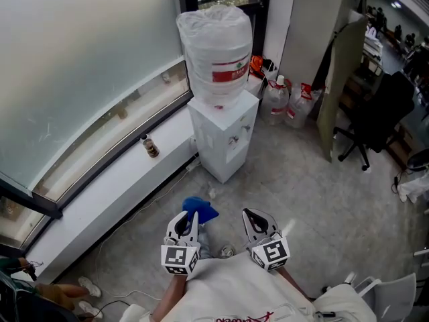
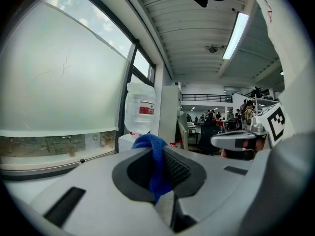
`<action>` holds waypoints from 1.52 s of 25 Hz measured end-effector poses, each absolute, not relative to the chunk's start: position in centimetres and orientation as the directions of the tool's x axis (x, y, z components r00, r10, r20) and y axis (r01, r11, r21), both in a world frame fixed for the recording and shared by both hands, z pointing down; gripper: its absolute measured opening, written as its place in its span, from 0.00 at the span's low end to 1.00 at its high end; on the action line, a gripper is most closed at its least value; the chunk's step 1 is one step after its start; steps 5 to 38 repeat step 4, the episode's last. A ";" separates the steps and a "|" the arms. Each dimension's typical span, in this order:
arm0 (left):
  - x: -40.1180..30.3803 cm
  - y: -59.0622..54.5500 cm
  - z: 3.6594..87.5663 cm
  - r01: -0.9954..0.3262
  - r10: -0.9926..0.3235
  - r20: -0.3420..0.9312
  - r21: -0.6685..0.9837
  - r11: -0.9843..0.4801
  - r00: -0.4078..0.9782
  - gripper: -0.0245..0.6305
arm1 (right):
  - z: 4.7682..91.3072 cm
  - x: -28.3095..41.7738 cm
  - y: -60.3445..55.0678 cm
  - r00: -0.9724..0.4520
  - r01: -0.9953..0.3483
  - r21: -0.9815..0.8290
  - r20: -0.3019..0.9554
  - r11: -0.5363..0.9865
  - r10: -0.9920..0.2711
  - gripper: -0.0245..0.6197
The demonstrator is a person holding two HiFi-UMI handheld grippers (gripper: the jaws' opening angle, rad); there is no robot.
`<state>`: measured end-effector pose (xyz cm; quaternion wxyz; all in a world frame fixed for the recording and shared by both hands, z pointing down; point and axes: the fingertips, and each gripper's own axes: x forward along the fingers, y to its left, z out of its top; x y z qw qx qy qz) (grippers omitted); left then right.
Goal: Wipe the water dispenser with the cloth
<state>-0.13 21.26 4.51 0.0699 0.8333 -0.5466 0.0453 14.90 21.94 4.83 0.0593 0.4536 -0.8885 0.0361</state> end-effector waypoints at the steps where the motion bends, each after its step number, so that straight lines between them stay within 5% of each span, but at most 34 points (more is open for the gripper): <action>1: -0.3 21.2 4.5 -0.918 -0.905 0.152 0.068 -0.391 0.397 0.09 | 4.8 14.8 21.9 -0.583 -0.809 -0.010 0.139 0.587 -0.801 0.06; 38: -0.6 21.0 4.4 -0.920 -0.907 0.154 0.070 -0.385 0.392 0.09 | 4.7 14.4 21.6 -0.586 -0.806 -0.006 0.142 0.592 -0.797 0.06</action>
